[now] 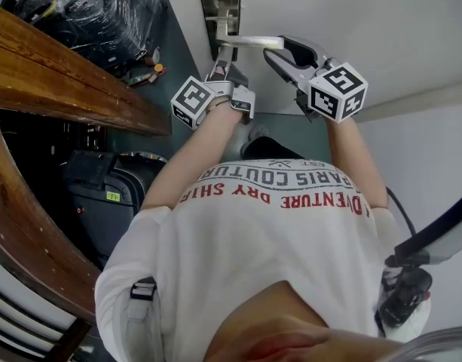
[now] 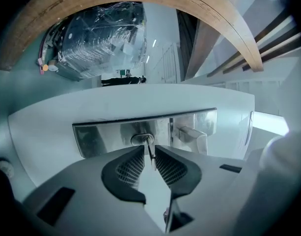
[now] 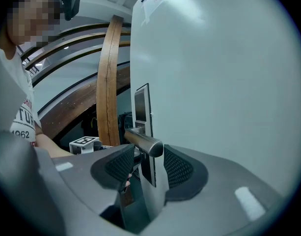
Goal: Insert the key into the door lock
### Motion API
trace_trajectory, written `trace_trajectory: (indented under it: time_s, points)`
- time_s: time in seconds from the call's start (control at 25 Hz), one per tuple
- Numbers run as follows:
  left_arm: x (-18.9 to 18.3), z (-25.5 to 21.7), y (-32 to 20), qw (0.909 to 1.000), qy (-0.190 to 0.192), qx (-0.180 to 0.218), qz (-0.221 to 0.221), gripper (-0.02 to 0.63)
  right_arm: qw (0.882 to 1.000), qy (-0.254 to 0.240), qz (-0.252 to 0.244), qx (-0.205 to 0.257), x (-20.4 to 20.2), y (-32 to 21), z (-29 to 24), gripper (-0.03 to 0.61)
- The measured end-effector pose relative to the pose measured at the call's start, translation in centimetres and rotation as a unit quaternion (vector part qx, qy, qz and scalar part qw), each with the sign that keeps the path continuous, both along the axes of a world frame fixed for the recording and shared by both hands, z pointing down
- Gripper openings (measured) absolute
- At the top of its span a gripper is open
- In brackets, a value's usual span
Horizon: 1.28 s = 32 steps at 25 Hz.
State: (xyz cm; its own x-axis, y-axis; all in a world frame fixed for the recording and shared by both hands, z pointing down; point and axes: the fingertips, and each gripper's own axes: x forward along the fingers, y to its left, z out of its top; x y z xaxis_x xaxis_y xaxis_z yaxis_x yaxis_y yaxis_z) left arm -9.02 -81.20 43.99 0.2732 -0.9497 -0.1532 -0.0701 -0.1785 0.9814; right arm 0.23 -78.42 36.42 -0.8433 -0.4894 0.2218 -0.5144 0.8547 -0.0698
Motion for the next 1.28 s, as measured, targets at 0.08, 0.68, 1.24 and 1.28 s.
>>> trace_trajectory:
  time_s: [0.08,0.68,1.24,1.28]
  points:
    - [0.1,0.4,0.5,0.9997,-0.022,0.008,0.011,0.063,1.0,-0.003,0.018,-0.006,0.6,-0.4,0.4,0.166]
    - [6.1,-5.5,16.3,0.7345,-0.593,0.243,0.224,0.002,0.998,0.059,-0.022,-0.03,0.8,11.9,3.0,0.002]
    - [16.3,-7.0,41.9,0.7325,-0.612,0.21,0.212,0.002,0.994,0.035,-0.097,-0.023,9.2,38.6,2.7,0.002]
    - [17.4,-7.2,44.2,0.7362,-0.608,0.207,0.212,0.002,0.994,0.033,-0.101,-0.026,10.3,41.0,2.9,0.002]
